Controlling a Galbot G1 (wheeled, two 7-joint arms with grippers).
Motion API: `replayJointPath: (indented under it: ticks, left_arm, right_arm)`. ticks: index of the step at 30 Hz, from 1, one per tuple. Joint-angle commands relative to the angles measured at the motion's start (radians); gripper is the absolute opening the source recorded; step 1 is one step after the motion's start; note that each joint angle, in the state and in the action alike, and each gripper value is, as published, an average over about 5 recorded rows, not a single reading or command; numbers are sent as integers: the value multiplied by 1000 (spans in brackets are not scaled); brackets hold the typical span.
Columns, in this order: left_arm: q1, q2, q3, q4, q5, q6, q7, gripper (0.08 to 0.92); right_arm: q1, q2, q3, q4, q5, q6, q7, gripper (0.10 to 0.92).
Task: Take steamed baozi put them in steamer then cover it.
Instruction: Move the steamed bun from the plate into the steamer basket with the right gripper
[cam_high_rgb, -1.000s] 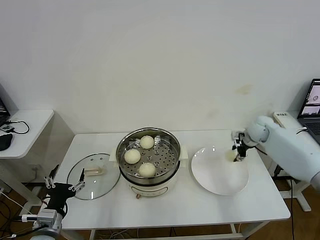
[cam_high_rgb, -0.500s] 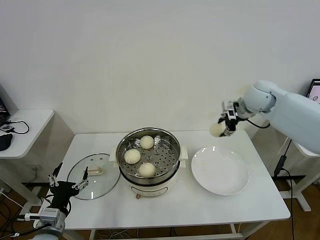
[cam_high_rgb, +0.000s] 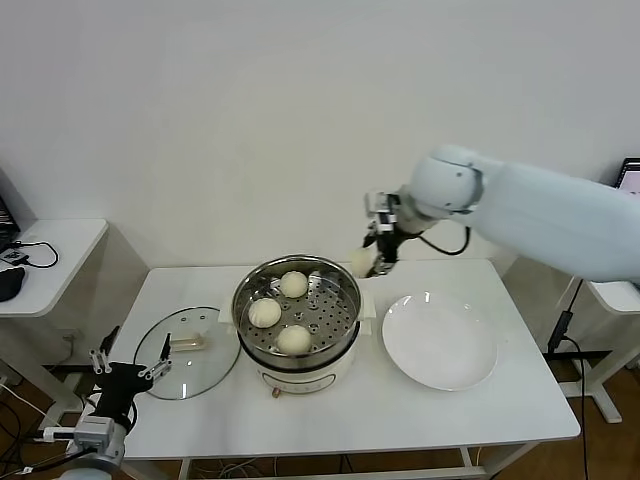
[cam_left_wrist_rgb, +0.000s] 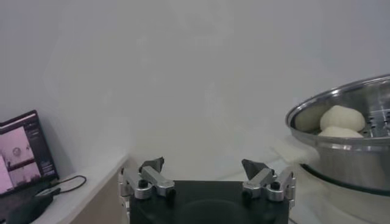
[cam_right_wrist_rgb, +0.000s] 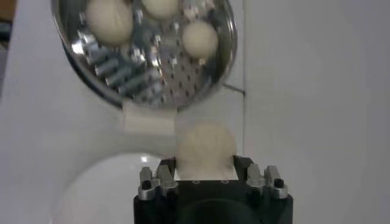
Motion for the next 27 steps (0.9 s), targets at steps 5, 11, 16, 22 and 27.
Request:
replayJointPath:
  ticks: [5, 11, 16, 22, 27]
  left_arm:
    - [4, 3, -20, 4, -10, -1, 0, 823]
    - [-2, 1, -19, 12, -11, -2, 0, 823]
    - [-5, 1, -17, 11, -11, -1, 0, 823]
    - [-4, 3, -20, 11, -12, -1, 0, 823]
    - [-6, 0, -19, 8, -12, -1, 0, 823]
  right_arm:
    - [-122, 216, -42, -81, 124, -113, 173, 611]
    - [-191, 234, -34, -131, 87, -112, 177, 611]
    - [-218, 234, -33, -148, 57, -112, 169, 611]
    - [-241, 225, -32, -161, 31, -111, 168, 611]
    - [-251, 223, -21, -165, 36, -111, 172, 612]
